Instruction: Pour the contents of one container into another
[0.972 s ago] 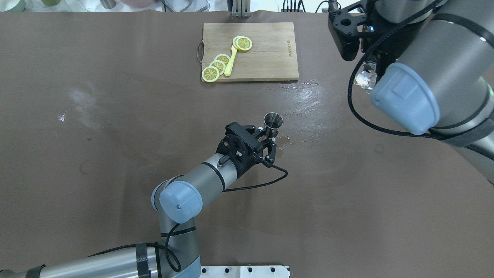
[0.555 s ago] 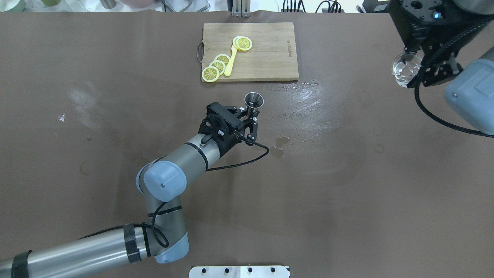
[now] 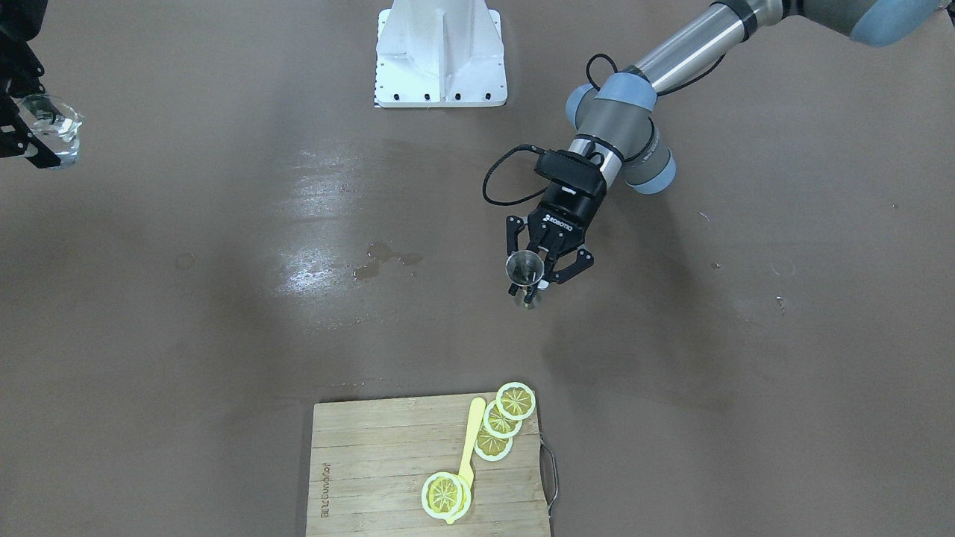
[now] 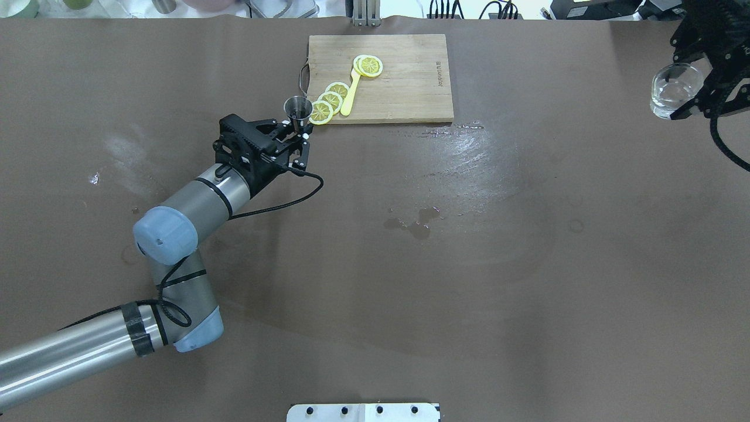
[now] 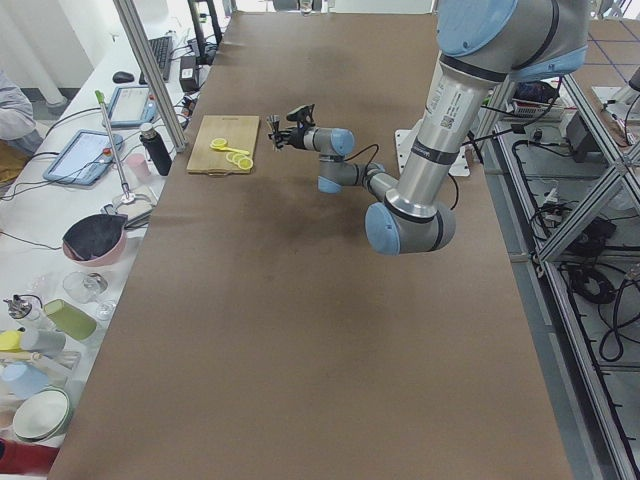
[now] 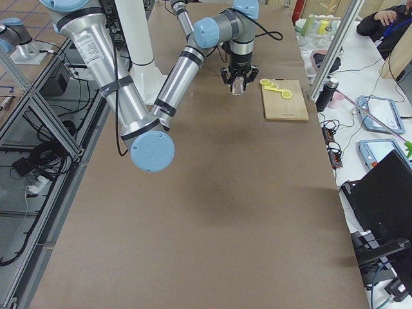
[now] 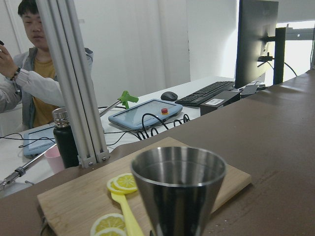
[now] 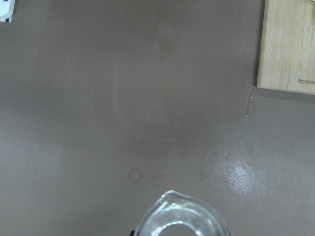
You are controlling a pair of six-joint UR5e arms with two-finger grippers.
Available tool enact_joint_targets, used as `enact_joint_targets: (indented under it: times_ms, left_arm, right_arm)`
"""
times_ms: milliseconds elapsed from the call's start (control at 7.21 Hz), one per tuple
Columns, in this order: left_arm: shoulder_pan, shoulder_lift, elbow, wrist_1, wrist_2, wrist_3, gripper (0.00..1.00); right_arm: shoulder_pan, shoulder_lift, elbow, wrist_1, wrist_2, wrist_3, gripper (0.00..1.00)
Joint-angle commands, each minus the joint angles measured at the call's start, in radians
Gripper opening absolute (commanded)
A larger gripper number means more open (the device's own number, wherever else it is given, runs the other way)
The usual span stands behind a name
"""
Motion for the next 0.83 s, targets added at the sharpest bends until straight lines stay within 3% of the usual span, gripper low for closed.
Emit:
enact_joint_targets:
  times_ms: [0,278,555,694]
  left_arm:
    - [-0.086,0.068,0.004,-0.023,-0.1,0.004,0.0]
    - [-0.187,0.159,0.006,-0.046,-0.22,0.004,0.0]
    - [-0.211,0.287,0.009,-0.195,-0.239,0.004,0.0]
    - [-0.255,0.34,0.007,-0.233,-0.322,0.01,0.0]
  right_arm:
    - [0.08,-0.137,-0.01,0.182,0.107,-0.017,0.0]
    - [0.147,-0.231,-0.072,0.354,0.209,-0.015,0.0]
    - [0.19,-0.282,-0.25,0.586,0.344,-0.014,0.0]
    - [0.201,-0.282,-0.345,0.661,0.409,-0.014,0.0]
